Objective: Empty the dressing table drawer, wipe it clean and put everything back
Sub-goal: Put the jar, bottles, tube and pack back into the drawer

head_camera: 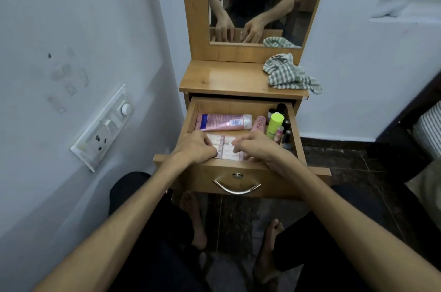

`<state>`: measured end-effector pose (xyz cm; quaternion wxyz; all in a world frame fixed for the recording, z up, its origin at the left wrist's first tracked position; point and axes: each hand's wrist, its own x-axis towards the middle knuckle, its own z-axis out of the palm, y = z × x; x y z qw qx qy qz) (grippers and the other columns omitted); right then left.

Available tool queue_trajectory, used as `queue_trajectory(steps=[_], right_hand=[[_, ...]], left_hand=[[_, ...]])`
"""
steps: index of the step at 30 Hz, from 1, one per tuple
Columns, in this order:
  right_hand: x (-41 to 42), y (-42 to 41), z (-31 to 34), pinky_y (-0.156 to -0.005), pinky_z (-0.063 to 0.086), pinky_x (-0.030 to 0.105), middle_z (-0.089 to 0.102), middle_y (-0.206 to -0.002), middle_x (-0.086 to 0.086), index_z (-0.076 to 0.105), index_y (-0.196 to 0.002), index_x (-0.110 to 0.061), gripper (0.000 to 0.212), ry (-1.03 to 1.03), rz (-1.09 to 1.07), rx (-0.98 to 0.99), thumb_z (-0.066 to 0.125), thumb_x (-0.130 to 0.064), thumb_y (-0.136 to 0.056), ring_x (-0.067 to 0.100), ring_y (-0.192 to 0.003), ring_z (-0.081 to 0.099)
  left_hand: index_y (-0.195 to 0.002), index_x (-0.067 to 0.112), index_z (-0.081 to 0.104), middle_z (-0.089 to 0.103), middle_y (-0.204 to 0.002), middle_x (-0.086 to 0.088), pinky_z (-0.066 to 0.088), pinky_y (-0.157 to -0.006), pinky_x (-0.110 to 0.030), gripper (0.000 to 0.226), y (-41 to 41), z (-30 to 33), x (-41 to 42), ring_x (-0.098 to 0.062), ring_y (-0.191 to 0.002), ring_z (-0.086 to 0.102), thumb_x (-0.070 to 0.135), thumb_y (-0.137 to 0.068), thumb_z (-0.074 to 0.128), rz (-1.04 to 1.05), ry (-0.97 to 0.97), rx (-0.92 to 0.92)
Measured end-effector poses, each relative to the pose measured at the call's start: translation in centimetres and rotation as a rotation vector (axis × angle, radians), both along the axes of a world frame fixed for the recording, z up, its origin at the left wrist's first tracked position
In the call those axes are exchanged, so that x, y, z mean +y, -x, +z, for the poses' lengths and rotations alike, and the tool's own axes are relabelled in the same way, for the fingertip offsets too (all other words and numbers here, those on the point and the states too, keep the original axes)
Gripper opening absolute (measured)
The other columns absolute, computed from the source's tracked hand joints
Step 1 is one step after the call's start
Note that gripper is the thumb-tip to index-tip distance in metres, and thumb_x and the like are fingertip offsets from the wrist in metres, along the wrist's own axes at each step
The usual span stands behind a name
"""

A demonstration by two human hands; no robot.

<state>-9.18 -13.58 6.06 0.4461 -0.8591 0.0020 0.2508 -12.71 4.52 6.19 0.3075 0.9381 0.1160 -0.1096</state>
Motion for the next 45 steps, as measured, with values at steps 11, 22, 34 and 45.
queue_trajectory(steps=[11,22,34,45], right_hand=[[-0.4,0.7,0.8,-0.074,0.049,0.026,0.071,-0.111,0.008,0.075,-0.111,-0.013,0.021,0.078,0.096,-0.051,0.071,-0.02,-0.092,0.014,-0.084,0.059],[-5.4,4.6,1.8,-0.124,0.028,0.041,0.035,-0.164,-0.005,0.039,-0.154,-0.037,0.097,0.413,0.561,-0.598,0.087,-0.054,-0.071,0.016,-0.151,0.03],[-3.8,-0.2,3.9,-0.126,0.018,0.041,0.015,-0.172,0.005,0.016,-0.162,-0.028,0.118,0.613,0.524,-0.809,0.089,-0.032,-0.069,0.023,-0.158,0.014],[-1.0,-9.4,2.5,-0.126,0.022,0.039,0.022,-0.166,0.015,0.019,-0.16,-0.014,0.109,0.735,0.48,-0.874,0.086,-0.025,-0.076,0.032,-0.154,0.023]], left_hand=[[-0.105,0.015,0.075,0.069,-0.104,0.001,0.056,-0.091,-0.036,0.018,0.0,-0.2,0.2,-0.013,-0.098,0.063,0.025,-0.091,0.069,-0.051,-0.002,0.062],[-0.153,0.038,0.037,0.022,-0.161,0.014,0.022,-0.124,-0.035,0.11,2.9,2.6,1.2,-0.009,-0.152,0.016,0.064,-0.06,0.089,-0.42,-0.019,-0.153],[-0.164,0.022,0.009,-0.002,-0.173,0.002,0.003,-0.129,-0.042,0.133,-4.5,3.5,-0.2,-0.017,-0.158,-0.006,0.052,-0.063,0.09,-0.541,-0.39,-0.3],[-0.156,0.015,0.033,0.031,-0.161,-0.001,0.019,-0.127,-0.04,0.1,-10.4,1.4,0.4,-0.021,-0.149,0.029,0.034,-0.07,0.08,-0.367,-0.394,-0.473]])
